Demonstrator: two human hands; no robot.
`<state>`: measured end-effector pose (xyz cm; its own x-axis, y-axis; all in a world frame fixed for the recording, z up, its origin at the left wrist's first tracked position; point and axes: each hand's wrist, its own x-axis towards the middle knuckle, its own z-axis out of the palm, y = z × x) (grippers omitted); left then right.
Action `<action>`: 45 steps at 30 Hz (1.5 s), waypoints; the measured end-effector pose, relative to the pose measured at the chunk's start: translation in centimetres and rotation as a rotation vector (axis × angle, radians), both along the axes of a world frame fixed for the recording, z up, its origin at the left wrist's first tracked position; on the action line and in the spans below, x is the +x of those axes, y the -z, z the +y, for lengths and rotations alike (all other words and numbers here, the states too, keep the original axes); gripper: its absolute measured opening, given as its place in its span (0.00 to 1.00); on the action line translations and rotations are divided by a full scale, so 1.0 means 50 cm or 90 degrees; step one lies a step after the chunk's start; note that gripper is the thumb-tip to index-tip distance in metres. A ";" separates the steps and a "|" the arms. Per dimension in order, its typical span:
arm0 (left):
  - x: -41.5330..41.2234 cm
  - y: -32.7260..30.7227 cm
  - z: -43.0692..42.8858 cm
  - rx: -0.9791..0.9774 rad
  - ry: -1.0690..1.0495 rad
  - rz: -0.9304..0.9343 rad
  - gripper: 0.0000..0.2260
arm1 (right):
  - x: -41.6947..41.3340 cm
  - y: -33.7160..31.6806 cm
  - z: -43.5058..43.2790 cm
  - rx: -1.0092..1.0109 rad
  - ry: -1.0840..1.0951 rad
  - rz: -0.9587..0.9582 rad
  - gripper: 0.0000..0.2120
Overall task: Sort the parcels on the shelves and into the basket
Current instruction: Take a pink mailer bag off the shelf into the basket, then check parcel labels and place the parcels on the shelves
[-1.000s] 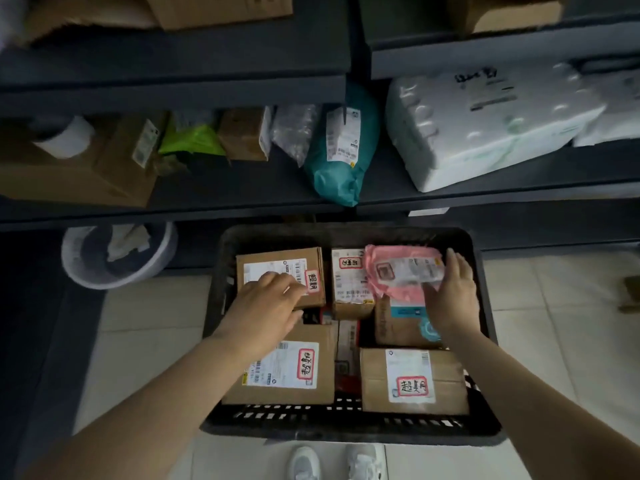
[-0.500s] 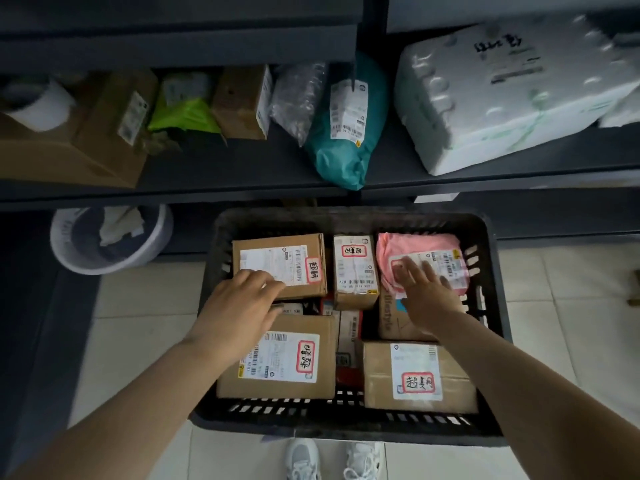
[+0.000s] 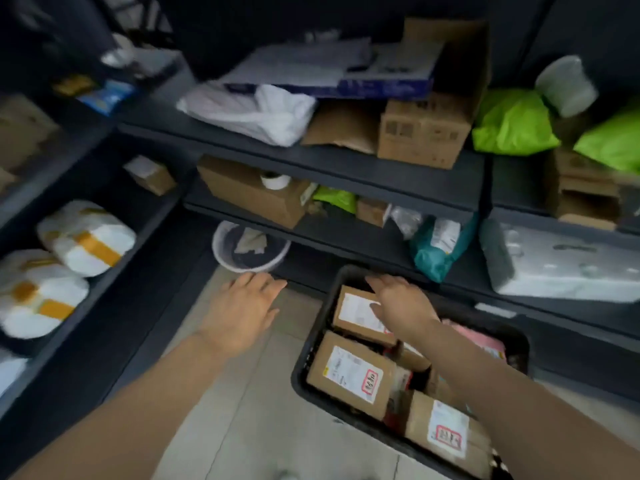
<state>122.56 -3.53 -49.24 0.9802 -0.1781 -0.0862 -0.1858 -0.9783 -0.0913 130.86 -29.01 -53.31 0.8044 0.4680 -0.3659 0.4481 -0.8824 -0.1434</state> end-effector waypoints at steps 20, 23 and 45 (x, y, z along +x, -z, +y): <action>-0.957 -0.382 0.595 0.122 -0.626 -0.097 0.21 | -0.574 -0.447 0.884 0.170 -0.477 -0.142 0.27; -1.068 -0.401 0.657 0.086 -0.672 -0.109 0.21 | -0.698 -0.463 0.977 0.184 -0.510 -0.150 0.26; -1.148 -0.313 0.981 0.016 -0.743 -0.075 0.23 | -0.802 -0.378 1.424 0.235 -0.467 0.018 0.27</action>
<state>65.18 45.51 -33.60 0.5499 0.8348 0.0259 0.8340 -0.5473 -0.0701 90.76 42.18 -34.40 0.2393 0.9657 -0.1009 0.8848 -0.2597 -0.3869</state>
